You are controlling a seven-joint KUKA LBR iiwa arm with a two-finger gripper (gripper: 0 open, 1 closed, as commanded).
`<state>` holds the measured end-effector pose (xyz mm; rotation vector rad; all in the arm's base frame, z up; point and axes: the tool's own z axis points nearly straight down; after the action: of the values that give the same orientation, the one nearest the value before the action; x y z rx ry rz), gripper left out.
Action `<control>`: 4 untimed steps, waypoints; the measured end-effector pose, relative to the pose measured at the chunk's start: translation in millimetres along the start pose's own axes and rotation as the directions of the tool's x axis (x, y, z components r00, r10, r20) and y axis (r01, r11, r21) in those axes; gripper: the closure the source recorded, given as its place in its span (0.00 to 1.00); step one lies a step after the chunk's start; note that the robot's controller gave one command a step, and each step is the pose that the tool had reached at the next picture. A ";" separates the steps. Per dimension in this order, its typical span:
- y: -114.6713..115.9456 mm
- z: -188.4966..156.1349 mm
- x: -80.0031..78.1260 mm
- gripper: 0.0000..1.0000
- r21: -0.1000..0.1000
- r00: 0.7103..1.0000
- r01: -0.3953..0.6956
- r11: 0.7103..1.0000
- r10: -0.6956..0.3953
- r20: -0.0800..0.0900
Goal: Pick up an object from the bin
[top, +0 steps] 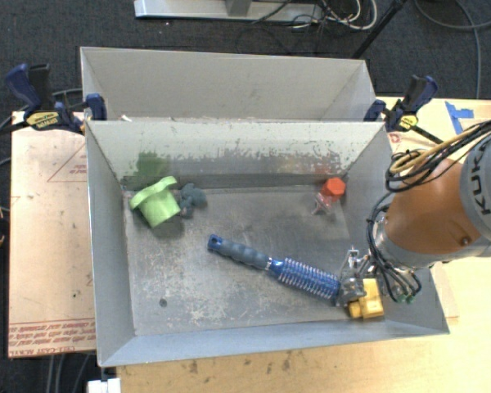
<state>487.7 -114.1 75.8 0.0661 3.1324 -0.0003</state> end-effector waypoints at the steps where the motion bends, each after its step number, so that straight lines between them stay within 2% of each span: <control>1: 0.2 1.0 -0.1 0.00 0.000 1.000 0.000 1.000 0.000 0.002; 2: 0.0 0.2 -0.1 1.00 0.001 1.000 0.000 1.000 0.000 0.003; 3: 20.8 0.0 -5.0 1.00 0.008 0.950 0.312 0.950 -0.312 0.005; 4: 24.0 0.9 -5.3 0.00 0.003 0.950 0.313 0.950 -0.313 0.008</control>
Offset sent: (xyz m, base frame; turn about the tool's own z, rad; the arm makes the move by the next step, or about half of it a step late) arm 0.0000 0.0000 0.0000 0.0000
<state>494.0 -90.3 74.9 -0.4304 3.0951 -0.0053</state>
